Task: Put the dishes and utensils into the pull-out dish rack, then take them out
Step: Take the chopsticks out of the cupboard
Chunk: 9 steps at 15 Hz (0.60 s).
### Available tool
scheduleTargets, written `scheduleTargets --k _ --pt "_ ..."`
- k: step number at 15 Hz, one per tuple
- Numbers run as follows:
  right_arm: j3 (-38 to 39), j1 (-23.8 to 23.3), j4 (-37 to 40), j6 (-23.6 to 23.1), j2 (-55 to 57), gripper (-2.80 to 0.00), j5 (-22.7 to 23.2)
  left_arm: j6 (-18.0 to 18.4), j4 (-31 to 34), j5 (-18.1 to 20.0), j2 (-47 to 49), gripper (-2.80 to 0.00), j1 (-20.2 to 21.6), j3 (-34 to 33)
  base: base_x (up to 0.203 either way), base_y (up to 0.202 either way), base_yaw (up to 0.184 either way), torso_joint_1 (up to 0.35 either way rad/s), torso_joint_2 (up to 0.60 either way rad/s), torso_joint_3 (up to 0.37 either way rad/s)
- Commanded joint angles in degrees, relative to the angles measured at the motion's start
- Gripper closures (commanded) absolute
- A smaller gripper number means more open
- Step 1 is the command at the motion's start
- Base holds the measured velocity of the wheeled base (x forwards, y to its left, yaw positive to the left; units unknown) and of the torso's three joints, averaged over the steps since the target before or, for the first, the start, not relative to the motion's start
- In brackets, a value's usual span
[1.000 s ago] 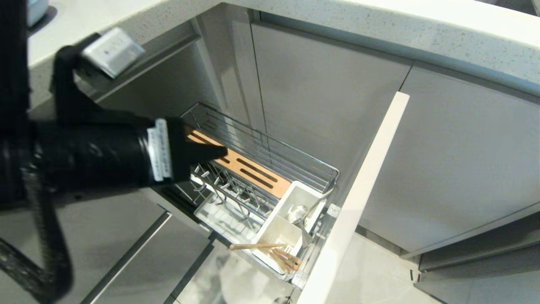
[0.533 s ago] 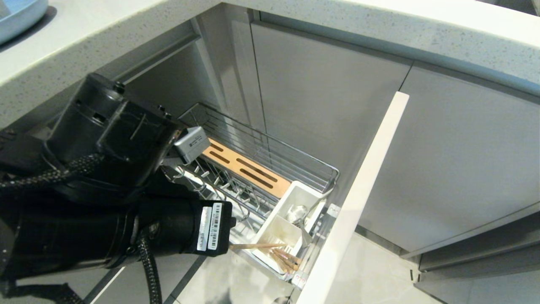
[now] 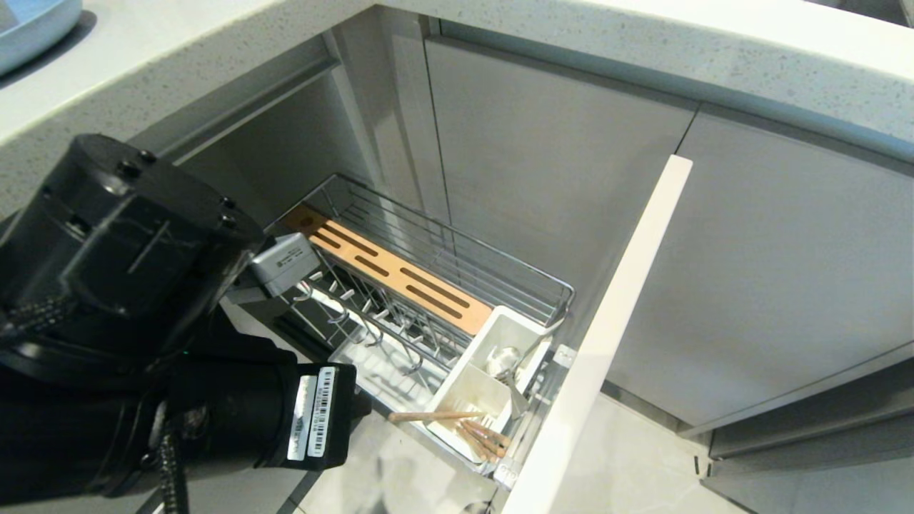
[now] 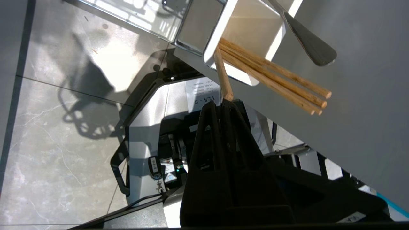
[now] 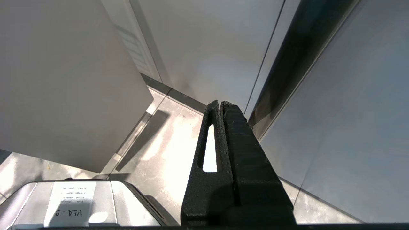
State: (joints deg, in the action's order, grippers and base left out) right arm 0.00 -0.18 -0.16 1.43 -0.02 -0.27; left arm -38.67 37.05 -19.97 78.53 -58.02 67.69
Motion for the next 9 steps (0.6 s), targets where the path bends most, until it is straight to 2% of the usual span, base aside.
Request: scheduleTargets --k 1,4,9 --pt "0.1 0.0 0.0 0.1 -0.2 0.0 0.0 -0.2 0.1 0.4 -0.3 0.0 -1.0 -0.4 0.0 0.0 0.0 0.0 0.0 0.0" --pt "0.1 0.0 0.0 0.0 -0.2 0.0 0.0 -0.4 -0.3 1.3 1.4 0.0 -1.9 -1.0 0.0 0.0 0.0 0.0 0.0 0.0" --pt "0.1 0.0 0.0 0.1 -0.2 0.0 0.0 -0.3 -3.5 0.4 3.2 0.0 -2.0 -2.9 0.0 0.0 0.0 0.0 0.0 0.0"
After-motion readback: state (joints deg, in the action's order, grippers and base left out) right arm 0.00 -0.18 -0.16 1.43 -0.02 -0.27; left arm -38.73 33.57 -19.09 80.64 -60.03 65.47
